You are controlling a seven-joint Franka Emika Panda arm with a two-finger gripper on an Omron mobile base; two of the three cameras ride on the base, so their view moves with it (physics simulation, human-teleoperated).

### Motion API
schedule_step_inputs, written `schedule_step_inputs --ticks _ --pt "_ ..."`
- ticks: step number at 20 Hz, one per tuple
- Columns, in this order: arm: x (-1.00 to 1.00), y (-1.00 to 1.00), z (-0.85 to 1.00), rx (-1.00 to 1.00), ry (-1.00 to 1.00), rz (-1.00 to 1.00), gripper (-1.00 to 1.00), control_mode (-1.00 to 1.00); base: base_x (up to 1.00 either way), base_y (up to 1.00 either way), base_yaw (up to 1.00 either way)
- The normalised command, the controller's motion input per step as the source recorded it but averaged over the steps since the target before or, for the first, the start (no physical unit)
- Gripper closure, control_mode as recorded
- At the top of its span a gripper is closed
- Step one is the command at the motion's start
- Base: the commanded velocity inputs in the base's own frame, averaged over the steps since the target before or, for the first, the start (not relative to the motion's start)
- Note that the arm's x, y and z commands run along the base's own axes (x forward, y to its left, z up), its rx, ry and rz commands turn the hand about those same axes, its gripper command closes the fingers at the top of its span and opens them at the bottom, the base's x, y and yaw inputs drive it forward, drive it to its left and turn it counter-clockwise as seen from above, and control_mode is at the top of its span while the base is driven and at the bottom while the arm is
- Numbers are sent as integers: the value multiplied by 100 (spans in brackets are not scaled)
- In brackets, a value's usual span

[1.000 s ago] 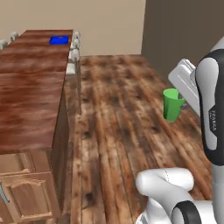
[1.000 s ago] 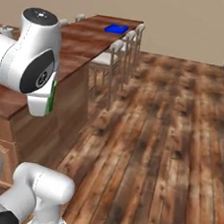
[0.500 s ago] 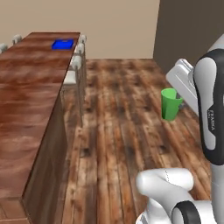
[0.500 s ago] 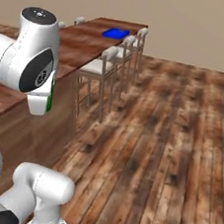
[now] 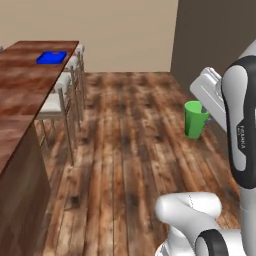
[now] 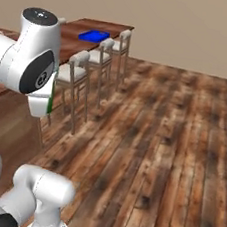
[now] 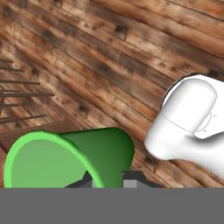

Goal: There is a tray on the dining counter. Grab the cup, mug, and pitcher and place them on the tray. The pitcher may be placed next to the tray if it cannot fit the tray.

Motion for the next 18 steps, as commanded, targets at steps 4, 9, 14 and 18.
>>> schedule_step_inputs --ticks 4,9,14,18 --pt "0 0 0 0 0 0 100 100 100 -74 5" --pt "0 0 0 0 0 0 100 100 100 -72 7" --pt "0 0 0 0 0 0 100 100 100 -75 11" --pt "0 0 0 0 0 0 100 100 100 -64 13"
